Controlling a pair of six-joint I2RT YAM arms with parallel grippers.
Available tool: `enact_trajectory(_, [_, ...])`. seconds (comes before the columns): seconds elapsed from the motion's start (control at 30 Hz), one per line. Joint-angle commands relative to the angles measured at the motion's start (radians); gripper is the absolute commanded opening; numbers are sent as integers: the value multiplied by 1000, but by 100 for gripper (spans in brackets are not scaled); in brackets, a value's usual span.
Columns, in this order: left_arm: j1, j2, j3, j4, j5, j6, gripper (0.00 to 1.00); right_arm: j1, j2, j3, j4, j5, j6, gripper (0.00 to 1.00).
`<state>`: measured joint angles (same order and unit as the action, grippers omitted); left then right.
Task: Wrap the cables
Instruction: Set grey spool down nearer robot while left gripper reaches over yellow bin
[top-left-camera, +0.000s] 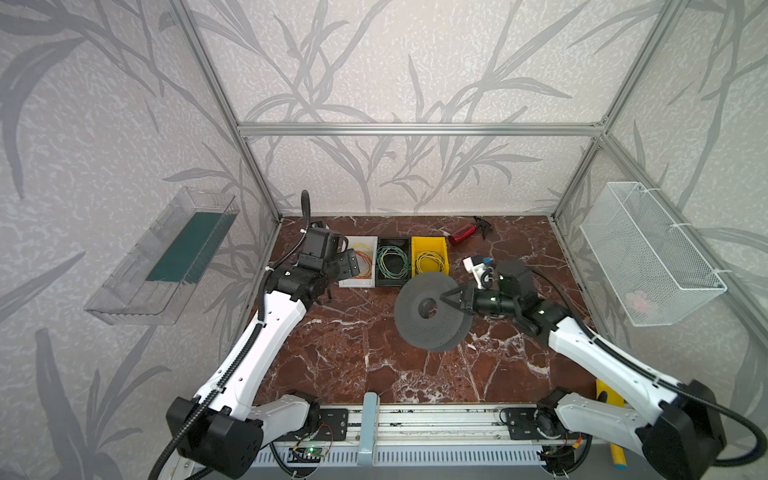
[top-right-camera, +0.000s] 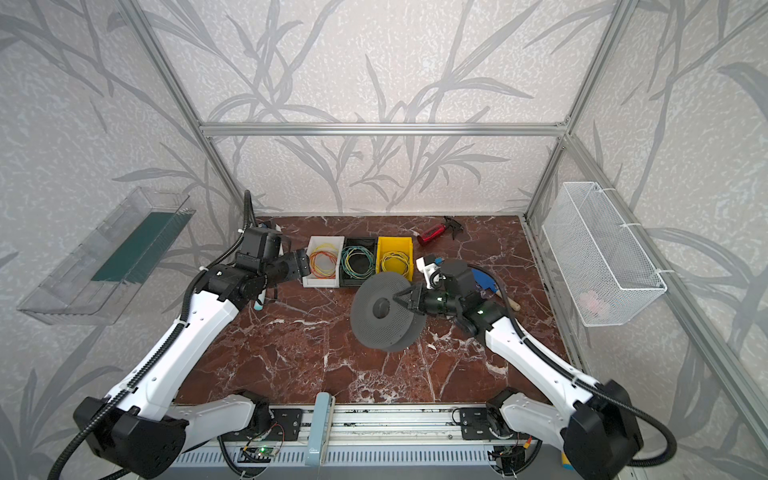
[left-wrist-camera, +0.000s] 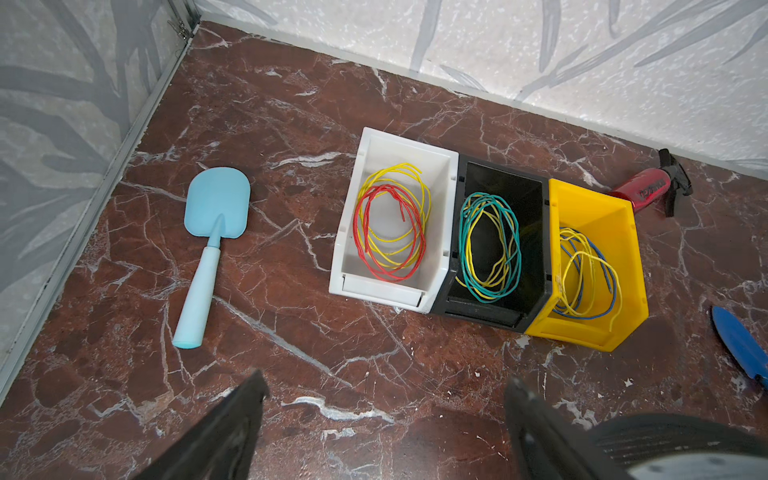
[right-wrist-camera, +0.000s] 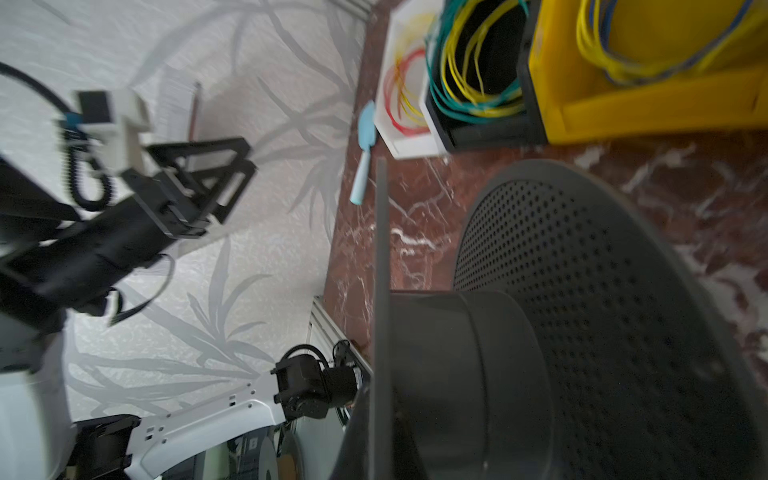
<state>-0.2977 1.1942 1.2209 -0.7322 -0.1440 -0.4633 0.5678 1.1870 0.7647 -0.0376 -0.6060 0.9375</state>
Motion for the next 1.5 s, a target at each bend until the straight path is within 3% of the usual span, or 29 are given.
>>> enact_trajectory(0.0, [5,-22,-22,-41,4,7,90,27,90,-27,273,-59,94,0])
enact_trajectory(0.13, [6,-35,-46,-53,14,-6,89,24,237,-71,502,-105,158,0])
enact_trajectory(0.3, [5,-47,-63,-56,31,-15,89,-2,375,-48,526,-175,119,0])
enact_trajectory(0.43, [5,-23,-72,-36,120,-3,89,-42,448,-95,547,-233,99,0])
enact_trajectory(0.63, [-6,55,-41,-1,262,-24,90,-64,511,-209,599,-222,71,17])
enact_trajectory(0.83, [-53,145,20,-22,287,-38,89,-80,504,-228,577,-196,3,52])
enact_trajectory(0.97, [-115,236,115,-70,260,-45,84,-100,410,-223,438,-164,-88,65])
enact_trajectory(1.07, [-166,334,210,-94,239,-62,80,-142,233,-224,246,-117,-189,79])
enact_trajectory(1.2, [-229,487,342,-111,242,-109,74,-191,-29,-162,-122,52,-383,93])
enact_trajectory(1.33, [-284,636,476,-127,266,-167,70,-312,-204,-192,-126,43,-389,95])
enact_trajectory(1.47, [-334,765,570,-137,227,-242,65,-361,-215,-142,-160,68,-430,94])
